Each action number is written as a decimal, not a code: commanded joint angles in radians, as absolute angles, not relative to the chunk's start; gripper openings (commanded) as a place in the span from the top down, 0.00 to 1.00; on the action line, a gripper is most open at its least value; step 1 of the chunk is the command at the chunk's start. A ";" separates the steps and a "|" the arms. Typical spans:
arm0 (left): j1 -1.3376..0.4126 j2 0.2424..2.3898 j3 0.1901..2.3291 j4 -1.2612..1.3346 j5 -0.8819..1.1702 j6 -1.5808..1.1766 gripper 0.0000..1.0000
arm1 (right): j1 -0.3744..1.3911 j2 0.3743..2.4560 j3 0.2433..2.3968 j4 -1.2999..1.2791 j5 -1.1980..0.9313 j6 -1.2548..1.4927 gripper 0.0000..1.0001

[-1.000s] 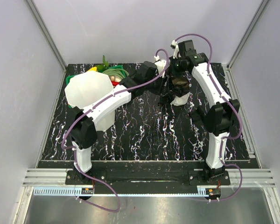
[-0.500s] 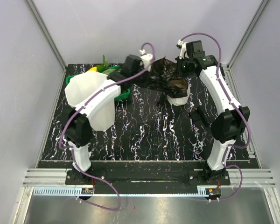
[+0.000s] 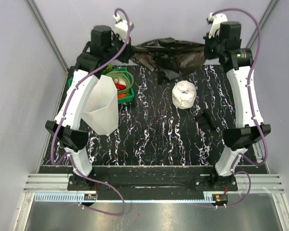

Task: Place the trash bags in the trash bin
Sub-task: Unfold the trash bag at the center of the board.

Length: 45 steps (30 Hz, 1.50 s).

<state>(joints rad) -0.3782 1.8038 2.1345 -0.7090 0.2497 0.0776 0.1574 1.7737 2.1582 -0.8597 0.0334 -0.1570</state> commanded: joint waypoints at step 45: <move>-0.840 1.429 1.331 -0.588 -0.079 0.507 1.00 | 0.391 1.269 1.241 -0.666 -0.165 -0.534 1.00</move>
